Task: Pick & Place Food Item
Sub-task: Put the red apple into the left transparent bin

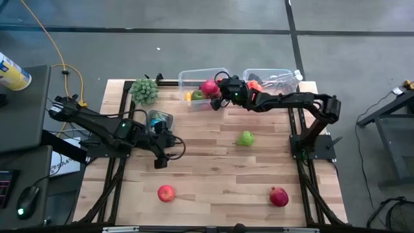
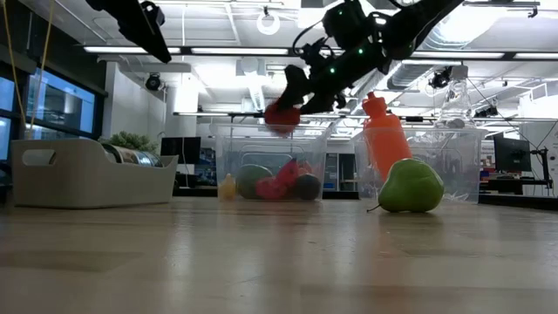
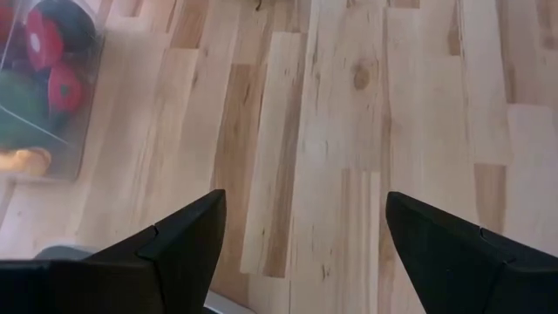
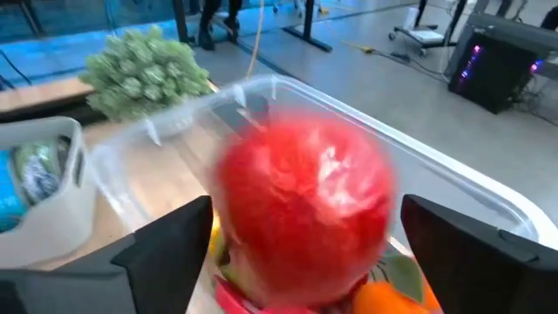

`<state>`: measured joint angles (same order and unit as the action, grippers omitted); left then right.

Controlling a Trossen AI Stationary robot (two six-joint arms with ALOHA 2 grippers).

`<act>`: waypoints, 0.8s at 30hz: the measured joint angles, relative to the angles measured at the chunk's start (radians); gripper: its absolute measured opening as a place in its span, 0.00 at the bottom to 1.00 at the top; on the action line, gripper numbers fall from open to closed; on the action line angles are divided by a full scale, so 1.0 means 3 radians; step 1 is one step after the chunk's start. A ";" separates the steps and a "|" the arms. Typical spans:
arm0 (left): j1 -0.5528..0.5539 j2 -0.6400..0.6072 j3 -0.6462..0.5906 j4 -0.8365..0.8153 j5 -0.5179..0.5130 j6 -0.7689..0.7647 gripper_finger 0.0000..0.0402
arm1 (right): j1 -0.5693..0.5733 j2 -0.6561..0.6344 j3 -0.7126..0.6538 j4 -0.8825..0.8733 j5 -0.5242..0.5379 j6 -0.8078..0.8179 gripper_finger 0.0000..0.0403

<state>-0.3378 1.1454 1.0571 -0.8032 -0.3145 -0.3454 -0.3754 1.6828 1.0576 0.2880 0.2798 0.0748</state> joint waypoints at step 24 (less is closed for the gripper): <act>-0.0840 0.0010 -0.0001 -0.0053 0.0599 0.0150 0.76 | 0.1337 -0.0385 0.0000 -0.0021 -0.0028 -0.0872 0.94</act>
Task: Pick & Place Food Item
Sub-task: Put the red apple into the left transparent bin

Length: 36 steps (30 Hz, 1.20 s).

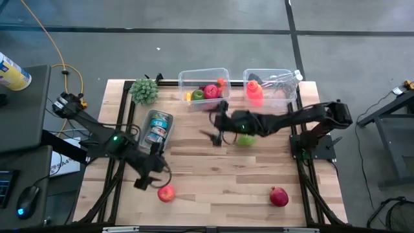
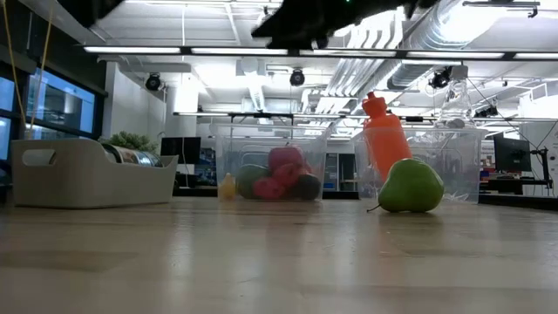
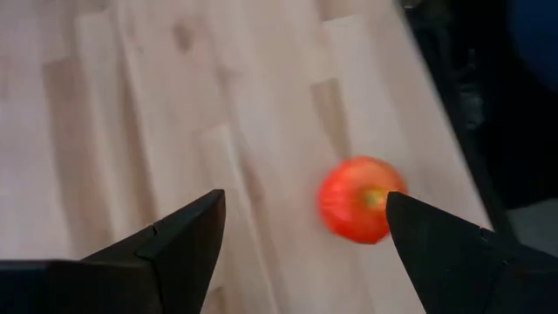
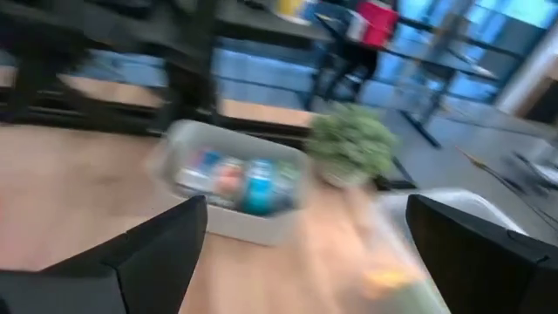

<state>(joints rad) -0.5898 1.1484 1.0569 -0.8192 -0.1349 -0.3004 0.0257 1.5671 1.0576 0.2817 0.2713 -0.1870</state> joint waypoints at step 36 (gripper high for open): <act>-0.0469 0.0104 0.0000 0.0494 -0.0457 -0.0121 0.76 | 0.1037 0.0006 0.0000 -0.0570 -0.0041 0.0698 0.93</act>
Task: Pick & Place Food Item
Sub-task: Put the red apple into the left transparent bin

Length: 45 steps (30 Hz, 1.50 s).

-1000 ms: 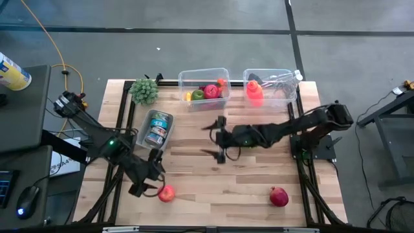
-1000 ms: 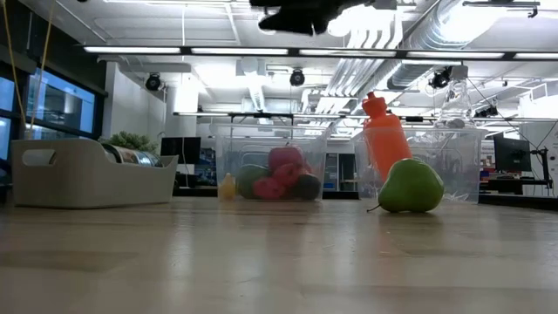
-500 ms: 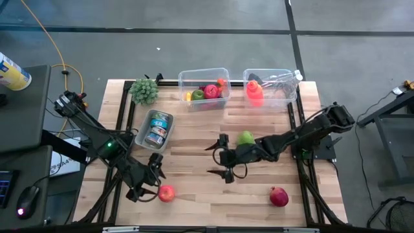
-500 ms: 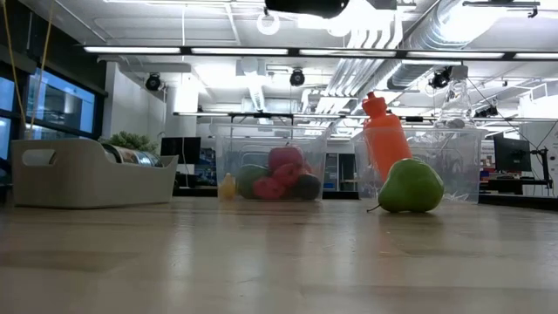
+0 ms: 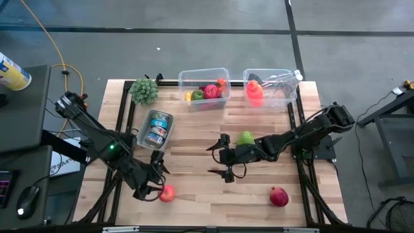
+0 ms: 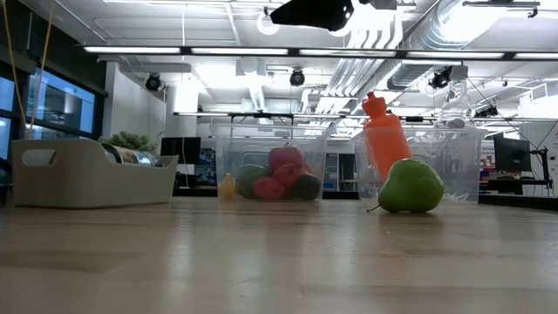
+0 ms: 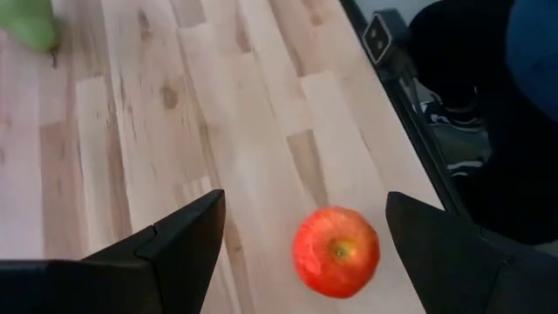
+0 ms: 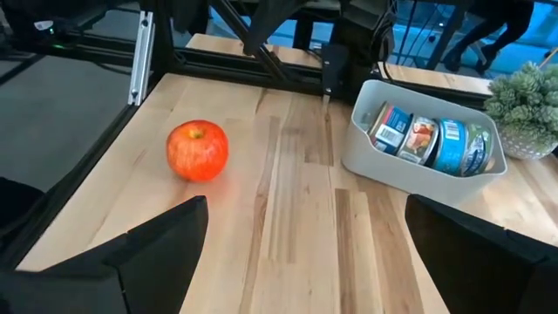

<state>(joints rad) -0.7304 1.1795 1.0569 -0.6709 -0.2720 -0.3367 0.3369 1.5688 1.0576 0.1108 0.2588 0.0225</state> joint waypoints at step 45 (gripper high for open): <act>-0.0484 0.1033 -0.0003 -0.0083 -0.0129 -0.0248 0.76 | 0.0012 0.0003 -0.0189 -0.0028 -0.0253 0.0812 0.93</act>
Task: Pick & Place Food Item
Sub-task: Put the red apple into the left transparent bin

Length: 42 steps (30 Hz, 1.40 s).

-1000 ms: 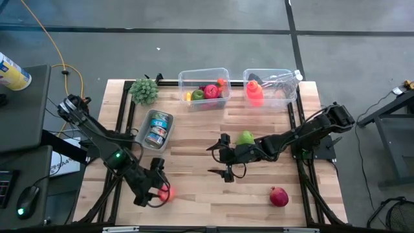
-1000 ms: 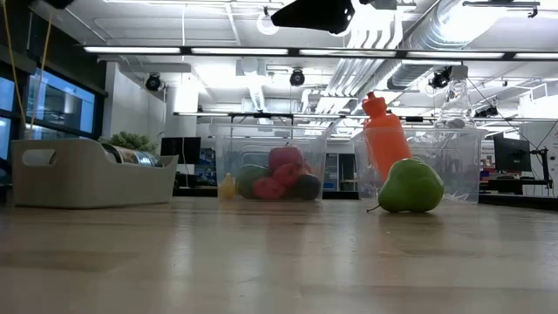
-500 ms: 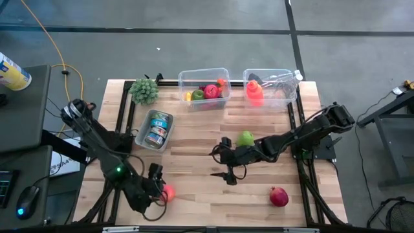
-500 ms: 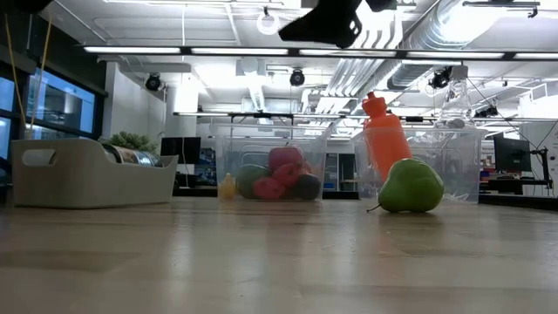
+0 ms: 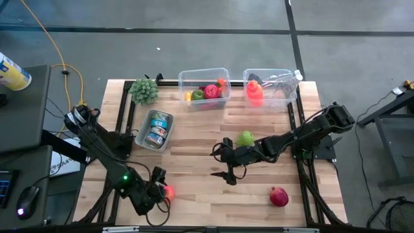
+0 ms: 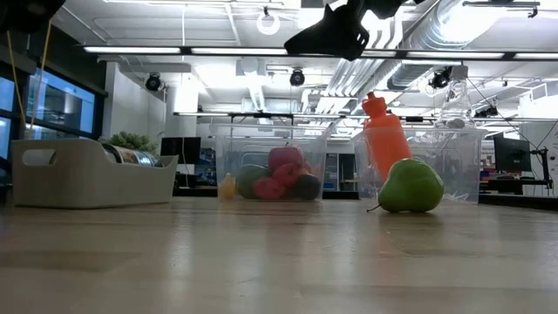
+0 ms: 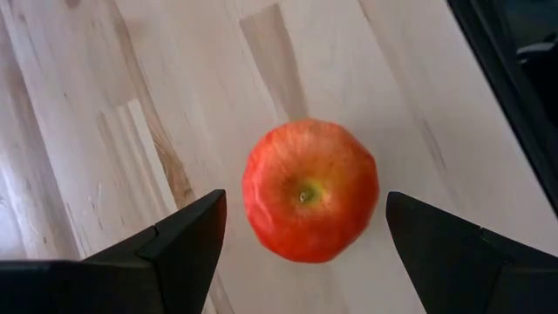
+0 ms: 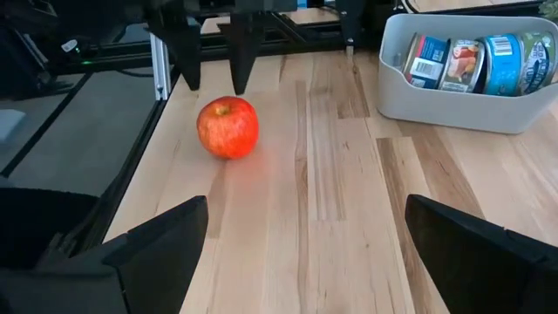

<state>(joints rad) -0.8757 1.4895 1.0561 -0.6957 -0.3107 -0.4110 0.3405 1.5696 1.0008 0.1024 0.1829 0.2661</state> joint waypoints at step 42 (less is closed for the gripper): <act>0.0307 0.0450 -0.0502 0.1000 0.0372 0.0122 0.75 | 0.0000 0.0031 -0.0005 0.0092 -0.0010 -0.0009 0.93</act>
<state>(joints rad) -0.7835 1.6245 0.9055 -0.3956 -0.1991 -0.3744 0.3405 1.5787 0.9993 0.1299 0.1799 0.2634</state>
